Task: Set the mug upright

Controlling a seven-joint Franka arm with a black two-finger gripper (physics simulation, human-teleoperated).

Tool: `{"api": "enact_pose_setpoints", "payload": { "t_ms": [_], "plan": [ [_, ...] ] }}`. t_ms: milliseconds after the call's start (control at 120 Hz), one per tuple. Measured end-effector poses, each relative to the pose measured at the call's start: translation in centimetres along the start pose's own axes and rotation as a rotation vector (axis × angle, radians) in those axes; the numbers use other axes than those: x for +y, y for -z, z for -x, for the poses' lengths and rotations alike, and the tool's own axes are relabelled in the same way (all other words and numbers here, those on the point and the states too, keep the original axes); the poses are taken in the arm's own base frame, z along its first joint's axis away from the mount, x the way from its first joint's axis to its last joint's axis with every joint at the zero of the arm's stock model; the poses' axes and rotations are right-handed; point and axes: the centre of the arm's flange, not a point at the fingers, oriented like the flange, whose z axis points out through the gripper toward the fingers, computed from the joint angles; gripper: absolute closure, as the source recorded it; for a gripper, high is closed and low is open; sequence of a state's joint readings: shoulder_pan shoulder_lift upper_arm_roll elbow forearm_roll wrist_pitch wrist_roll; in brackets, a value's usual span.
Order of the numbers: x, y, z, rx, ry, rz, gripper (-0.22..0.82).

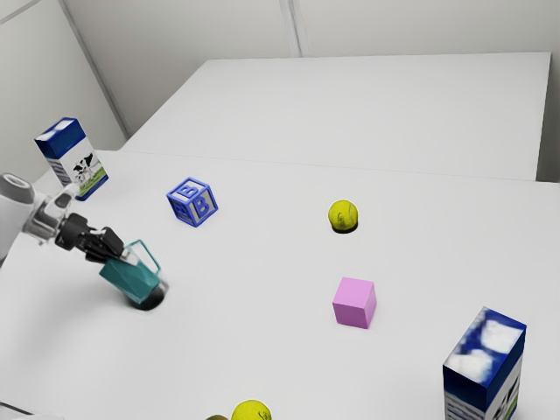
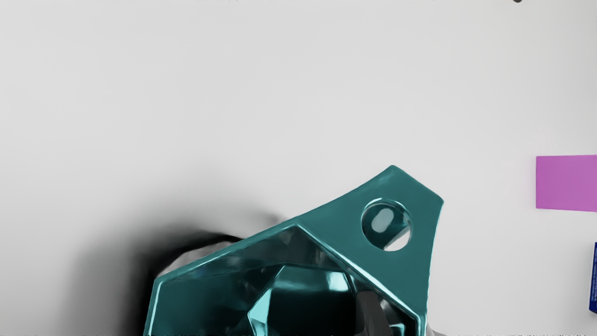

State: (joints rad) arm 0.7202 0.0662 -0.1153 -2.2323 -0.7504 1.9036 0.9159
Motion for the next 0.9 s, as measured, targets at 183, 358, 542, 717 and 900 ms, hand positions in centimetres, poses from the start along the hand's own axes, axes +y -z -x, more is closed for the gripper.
{"api": "enact_pose_setpoints", "payload": {
  "t_ms": [183, 358, 542, 717, 900],
  "plan": [
    [4.4, 1.9, -0.3, 0.022, -0.082, -0.043, 0.78],
    [10.2, 1.6, -1.3, -0.012, -0.198, -0.088, 0.79],
    [14.8, 1.2, -2.2, -0.093, -0.288, -0.187, 0.79],
    [19.2, -0.1, -2.8, -0.175, -0.342, -0.294, 0.79],
    [22.7, -2.0, -3.8, -0.245, -0.354, -0.434, 0.79]
  ]
}}
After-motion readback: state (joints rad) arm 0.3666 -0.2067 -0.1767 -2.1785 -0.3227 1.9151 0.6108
